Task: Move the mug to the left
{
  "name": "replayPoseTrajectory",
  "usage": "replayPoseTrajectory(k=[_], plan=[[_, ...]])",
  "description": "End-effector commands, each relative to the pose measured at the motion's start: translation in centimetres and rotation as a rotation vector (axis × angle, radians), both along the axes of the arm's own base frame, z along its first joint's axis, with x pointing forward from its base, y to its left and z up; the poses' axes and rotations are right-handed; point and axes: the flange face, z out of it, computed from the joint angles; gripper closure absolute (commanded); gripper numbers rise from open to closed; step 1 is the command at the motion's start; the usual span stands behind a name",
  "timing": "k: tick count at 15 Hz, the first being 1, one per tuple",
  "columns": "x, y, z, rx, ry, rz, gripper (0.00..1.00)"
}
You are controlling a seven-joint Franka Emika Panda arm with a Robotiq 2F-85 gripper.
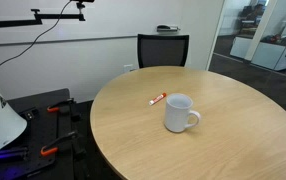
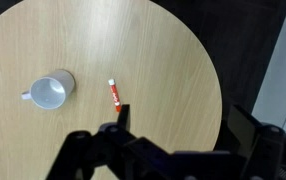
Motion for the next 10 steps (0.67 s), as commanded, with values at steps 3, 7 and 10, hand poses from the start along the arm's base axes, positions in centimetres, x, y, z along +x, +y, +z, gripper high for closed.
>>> replayPoseTrajectory(k=[3, 7, 10], plan=[[0.02, -0.01, 0.07, 0.0, 0.001, 0.0, 0.0], [0.02, -0.01, 0.07, 0.0, 0.001, 0.0, 0.0], [0.61, -0.24, 0.24, -0.001, -0.048, -0.086, 0.0]])
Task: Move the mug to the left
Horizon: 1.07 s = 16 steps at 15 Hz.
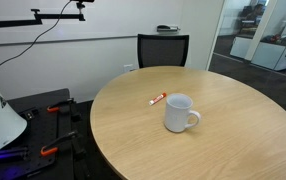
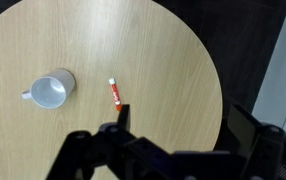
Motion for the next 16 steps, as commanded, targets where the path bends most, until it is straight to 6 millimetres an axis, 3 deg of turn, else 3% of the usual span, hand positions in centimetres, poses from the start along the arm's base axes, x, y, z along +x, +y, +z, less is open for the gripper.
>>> replayPoseTrajectory(k=[1, 16], plan=[[1.0, -0.5, 0.3, 0.004, -0.075, -0.137, 0.0], [5.3, -8.2, -3.4, -0.058, -0.295, -0.871, 0.0]])
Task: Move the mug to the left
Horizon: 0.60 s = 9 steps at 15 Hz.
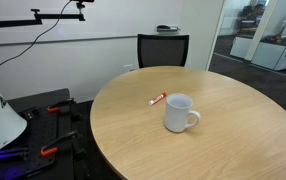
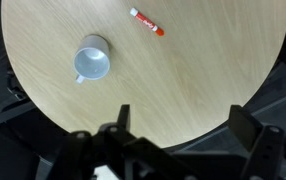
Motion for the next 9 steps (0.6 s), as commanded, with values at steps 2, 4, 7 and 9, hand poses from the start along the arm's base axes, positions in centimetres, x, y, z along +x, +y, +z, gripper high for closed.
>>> replayPoseTrajectory(k=[2, 4, 7, 9], plan=[[0.9, -2.2, -2.0, 0.007, 0.006, -0.195, 0.0], [1.5, -3.0, -3.5, 0.033, 0.032, -0.255, 0.0], [2.4, -4.0, -6.1, 0.058, 0.067, -0.342, 0.0], [3.0, -4.7, -8.2, 0.069, 0.085, -0.402, 0.0]])
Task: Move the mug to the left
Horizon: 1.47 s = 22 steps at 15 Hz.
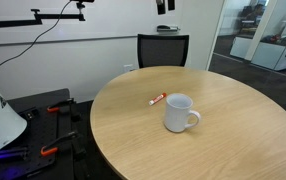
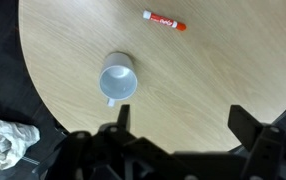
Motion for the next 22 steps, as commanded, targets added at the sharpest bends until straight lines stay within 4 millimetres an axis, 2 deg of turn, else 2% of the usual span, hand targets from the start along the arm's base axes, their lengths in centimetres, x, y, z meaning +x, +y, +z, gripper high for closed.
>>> replayPoseTrajectory(k=[1, 8, 16, 22], plan=[[1.4, -1.3, -3.0, 0.017, 0.004, -0.118, 0.0], [4.0, -4.5, -8.9, 0.023, -0.041, -0.185, 0.0], [4.9, -8.4, -15.1, 0.012, 0.041, -0.235, 0.0], [5.6, -8.9, -19.5, 0.027, 0.117, -0.217, 0.0]])
